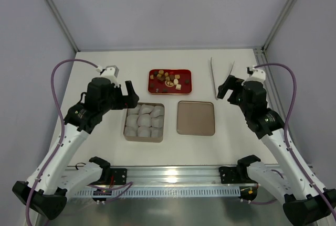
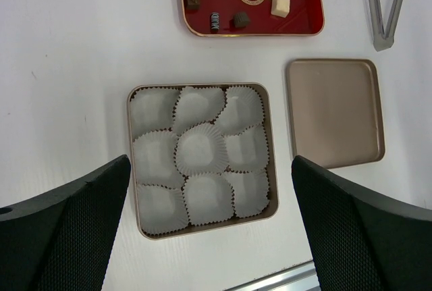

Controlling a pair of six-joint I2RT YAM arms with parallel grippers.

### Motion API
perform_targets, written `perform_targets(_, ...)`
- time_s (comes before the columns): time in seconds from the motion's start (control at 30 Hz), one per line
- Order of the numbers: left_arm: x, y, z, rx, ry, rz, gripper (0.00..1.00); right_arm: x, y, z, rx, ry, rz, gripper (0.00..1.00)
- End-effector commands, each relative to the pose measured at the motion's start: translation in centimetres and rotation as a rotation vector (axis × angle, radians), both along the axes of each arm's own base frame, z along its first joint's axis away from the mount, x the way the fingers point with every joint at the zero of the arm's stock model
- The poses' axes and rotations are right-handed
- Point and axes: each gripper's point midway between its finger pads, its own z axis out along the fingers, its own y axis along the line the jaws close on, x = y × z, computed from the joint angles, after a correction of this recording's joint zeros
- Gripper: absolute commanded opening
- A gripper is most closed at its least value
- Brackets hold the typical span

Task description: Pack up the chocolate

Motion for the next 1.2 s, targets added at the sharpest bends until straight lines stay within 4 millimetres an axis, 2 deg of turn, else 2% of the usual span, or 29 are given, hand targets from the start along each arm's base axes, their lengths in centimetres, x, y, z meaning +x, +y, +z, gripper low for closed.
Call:
perform_targets(0.0, 0.2, -0.3, 2.0, -0.025, -0.040, -0.012, 1.00, 0.3, 0.0, 0.0, -0.038, 0.019, 0.017, 1.00)
perform_targets(0.07, 0.1, -0.3, 2.0, -0.025, -0.035, -0.012, 1.00, 0.7, 0.0, 0.2, -0.063, 0.039, 0.024, 1.00)
perform_targets(0.1, 0.0, -0.3, 2.1, -0.026, -0.035, -0.013, 1.00, 1.5, -0.2, -1.0, -0.111, 0.091, 0.023, 1.00)
perform_targets(0.13, -0.1, -0.3, 1.9, -0.024, -0.027, -0.013, 1.00, 2.1, -0.3, -0.1, -0.123, 0.095, 0.017, 1.00)
perform_targets(0.17, -0.1, -0.3, 1.9, -0.024, -0.026, -0.014, 1.00, 2.5, -0.5, -0.8, -0.144, 0.135, 0.016, 1.00)
perform_targets(0.2, -0.1, -0.3, 1.9, -0.027, -0.025, -0.012, 1.00, 3.8, -0.7, -2.5, -0.156, 0.200, 0.025, 1.00)
perform_targets(0.27, -0.1, -0.4, 1.8, -0.031, -0.018, -0.010, 1.00, 5.7, -0.7, -3.2, -0.129, 0.218, 0.040, 1.00)
perform_targets(0.3, -0.1, -0.4, 1.7, -0.034, -0.013, -0.010, 1.00, 6.4, -1.5, -3.7, -0.114, 0.236, 0.027, 1.00)
perform_targets(0.33, -0.2, -0.5, 1.6, -0.034, -0.007, -0.014, 1.00, 7.6, -1.2, -5.0, -0.107, 0.272, 0.036, 1.00)
perform_targets(0.43, -0.5, -0.7, 1.4, -0.038, 0.002, -0.029, 1.00, 10.2, -1.4, -6.8, -0.115, 0.318, 0.026, 1.00)
perform_targets(0.6, -0.9, -0.9, 1.5, -0.036, 0.000, -0.064, 1.00, 13.8, -1.5, -8.7, -0.119, 0.355, 0.019, 1.00)
perform_targets(0.63, -0.9, -0.9, 1.5, -0.035, -0.002, -0.065, 1.00, 14.9, -1.6, -8.1, -0.122, 0.340, 0.016, 1.00)
perform_targets(0.67, -0.9, -0.9, 1.6, -0.035, -0.004, -0.067, 1.00, 15.6, -1.6, -9.9, -0.132, 0.386, 0.014, 1.00)
perform_targets(0.73, -0.9, -1.0, 1.7, -0.034, -0.004, -0.073, 1.00, 17.0, -1.6, -10.4, -0.141, 0.405, 0.012, 1.00)
perform_targets(0.77, -0.9, -1.0, 1.6, -0.035, -0.002, -0.073, 1.00, 17.5, -1.6, -12.1, -0.145, 0.441, 0.015, 1.00)
perform_targets(0.87, -0.9, -1.0, 1.6, -0.026, -0.004, -0.080, 1.00, 18.9, -1.7, -13.2, -0.141, 0.458, 0.026, 1.00)
perform_targets(0.9, -0.9, -0.9, 1.6, -0.020, -0.004, -0.082, 1.00, 19.1, -1.8, -14.4, -0.144, 0.485, 0.027, 1.00)
perform_targets(1.17, -1.0, -0.4, 1.3, 0.022, -0.003, -0.084, 1.00, 19.7, -2.3, -16.8, -0.175, 0.545, 0.025, 1.00)
